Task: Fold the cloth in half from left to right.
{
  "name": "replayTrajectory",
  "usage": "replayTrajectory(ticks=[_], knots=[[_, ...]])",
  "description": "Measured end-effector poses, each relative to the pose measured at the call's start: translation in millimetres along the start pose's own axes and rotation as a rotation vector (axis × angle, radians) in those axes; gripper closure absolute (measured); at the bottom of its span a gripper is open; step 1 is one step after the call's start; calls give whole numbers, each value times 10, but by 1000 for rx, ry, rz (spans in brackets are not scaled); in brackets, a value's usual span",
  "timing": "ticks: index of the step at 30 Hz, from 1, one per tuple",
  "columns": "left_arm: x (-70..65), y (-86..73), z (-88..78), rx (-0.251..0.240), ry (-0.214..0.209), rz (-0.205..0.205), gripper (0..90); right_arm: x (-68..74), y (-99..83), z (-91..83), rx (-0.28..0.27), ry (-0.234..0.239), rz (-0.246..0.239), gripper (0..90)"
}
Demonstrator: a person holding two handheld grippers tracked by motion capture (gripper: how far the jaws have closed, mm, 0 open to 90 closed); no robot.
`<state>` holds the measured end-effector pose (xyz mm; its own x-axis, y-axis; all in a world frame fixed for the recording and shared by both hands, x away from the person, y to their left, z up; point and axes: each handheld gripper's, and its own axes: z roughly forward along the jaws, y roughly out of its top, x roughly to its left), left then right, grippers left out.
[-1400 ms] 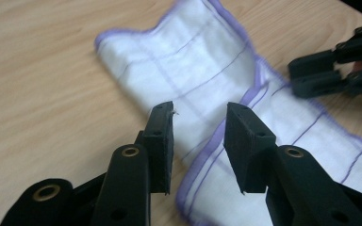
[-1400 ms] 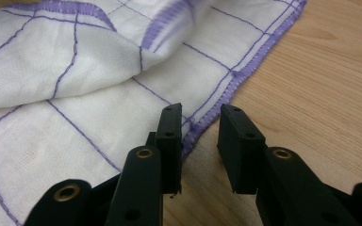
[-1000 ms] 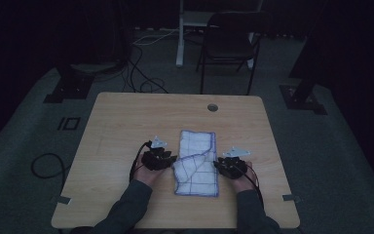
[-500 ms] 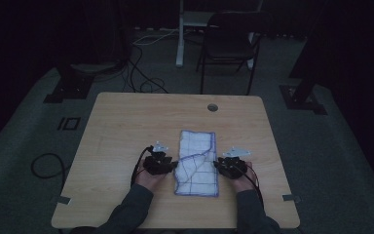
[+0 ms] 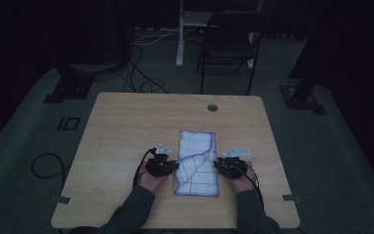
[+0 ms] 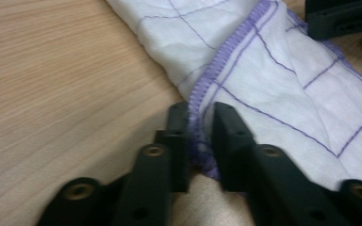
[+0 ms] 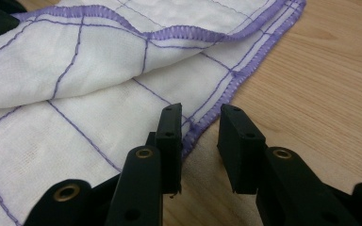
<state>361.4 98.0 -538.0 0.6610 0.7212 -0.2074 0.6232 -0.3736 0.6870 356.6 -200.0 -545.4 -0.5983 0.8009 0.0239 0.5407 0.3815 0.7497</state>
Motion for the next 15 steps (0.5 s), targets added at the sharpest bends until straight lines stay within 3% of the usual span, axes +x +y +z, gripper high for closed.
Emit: replayTrajectory(ticks=[3,15], knots=[[-24,5,-20,-9,3,6,862,-1,0,0,0,1,0,707],[-168,103,-141,-45,-31,51,869,-2,0,0,1,0,-1,706]])
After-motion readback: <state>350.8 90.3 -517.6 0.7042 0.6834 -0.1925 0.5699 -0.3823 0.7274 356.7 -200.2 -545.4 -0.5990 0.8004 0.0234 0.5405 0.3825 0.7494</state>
